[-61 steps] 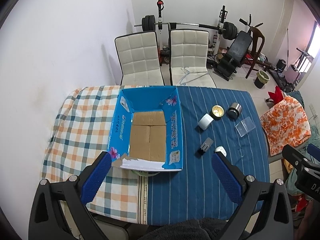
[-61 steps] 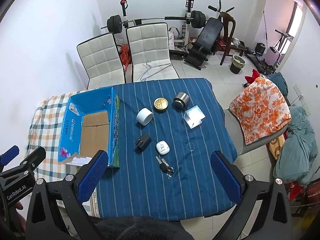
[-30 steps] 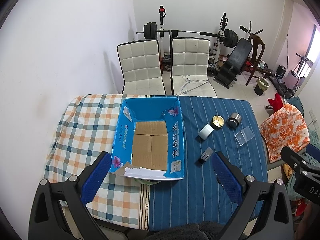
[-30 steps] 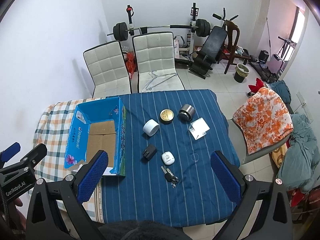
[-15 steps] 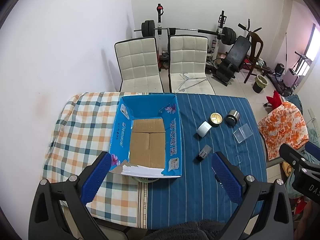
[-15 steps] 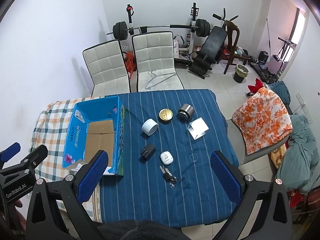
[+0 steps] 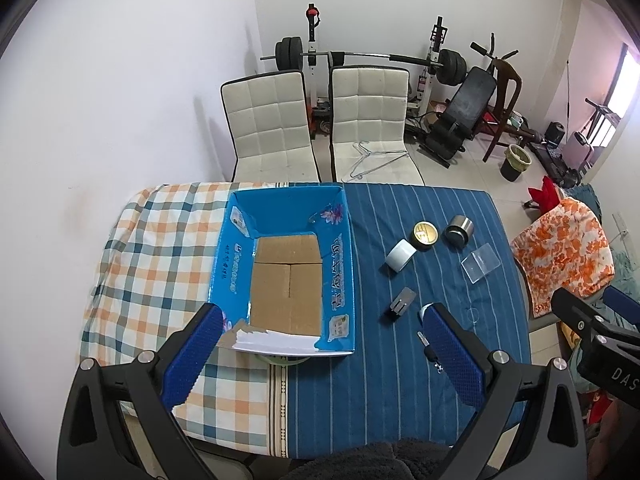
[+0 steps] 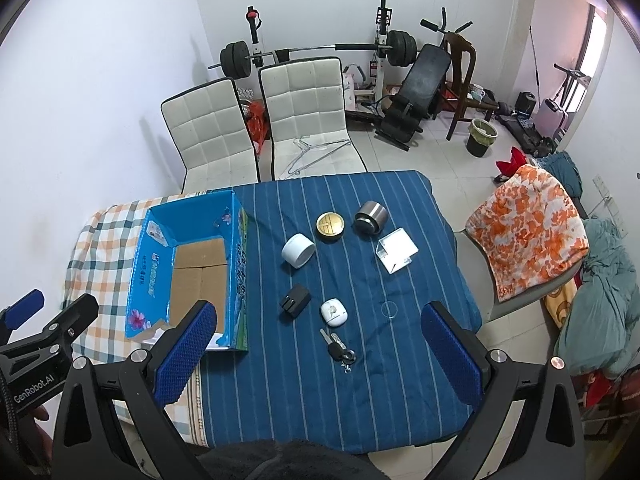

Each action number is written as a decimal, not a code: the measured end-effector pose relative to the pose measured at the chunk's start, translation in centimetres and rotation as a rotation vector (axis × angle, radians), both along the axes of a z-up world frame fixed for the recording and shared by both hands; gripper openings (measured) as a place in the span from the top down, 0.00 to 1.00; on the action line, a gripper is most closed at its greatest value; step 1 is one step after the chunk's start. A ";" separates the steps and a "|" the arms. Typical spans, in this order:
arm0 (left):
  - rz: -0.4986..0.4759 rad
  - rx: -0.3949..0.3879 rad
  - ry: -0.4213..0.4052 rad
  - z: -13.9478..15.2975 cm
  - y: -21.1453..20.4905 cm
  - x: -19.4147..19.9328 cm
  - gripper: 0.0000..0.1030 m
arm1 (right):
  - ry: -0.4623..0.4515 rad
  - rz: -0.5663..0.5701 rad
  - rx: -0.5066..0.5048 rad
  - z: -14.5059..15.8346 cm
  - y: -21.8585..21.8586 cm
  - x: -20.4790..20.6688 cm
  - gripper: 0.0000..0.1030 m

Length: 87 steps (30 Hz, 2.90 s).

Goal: Organize rigid objects
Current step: 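Grasp the black charger with the left tool while the right tool grasps the clear cube box, then carry the charger and clear box with both tools over the blue box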

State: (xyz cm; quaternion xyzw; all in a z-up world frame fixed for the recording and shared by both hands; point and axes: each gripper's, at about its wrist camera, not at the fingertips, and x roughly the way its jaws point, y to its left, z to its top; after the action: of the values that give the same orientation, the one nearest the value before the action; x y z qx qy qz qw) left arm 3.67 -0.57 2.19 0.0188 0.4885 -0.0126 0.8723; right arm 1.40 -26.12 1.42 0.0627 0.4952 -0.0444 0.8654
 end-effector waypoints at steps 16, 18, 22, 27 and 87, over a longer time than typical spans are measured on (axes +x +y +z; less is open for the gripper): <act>-0.216 0.096 0.110 -11.6 -7.9 7.7 0.00 | 0.166 -0.138 0.104 -11.1 -8.1 5.5 0.00; -0.254 0.099 0.145 -14.3 -9.3 8.9 0.00 | 0.209 -0.152 0.131 -13.8 -9.3 6.6 0.00; -0.329 0.134 0.217 -20.6 -12.9 11.5 0.13 | 0.273 -0.171 0.170 -19.8 -11.7 8.5 0.00; -0.390 0.184 0.355 -27.7 -15.8 13.5 0.26 | 0.332 -0.193 0.139 -26.2 -14.4 11.5 0.00; -0.165 0.087 0.480 -36.5 -16.1 16.7 0.72 | 0.663 -0.189 0.187 -43.1 -16.5 17.1 0.38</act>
State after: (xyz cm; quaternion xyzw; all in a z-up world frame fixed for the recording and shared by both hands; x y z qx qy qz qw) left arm 20.41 -16.71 -34.27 0.0927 0.6784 -0.0670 0.7258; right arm 18.48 -42.65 -41.72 0.1695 0.7429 -0.0967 0.6403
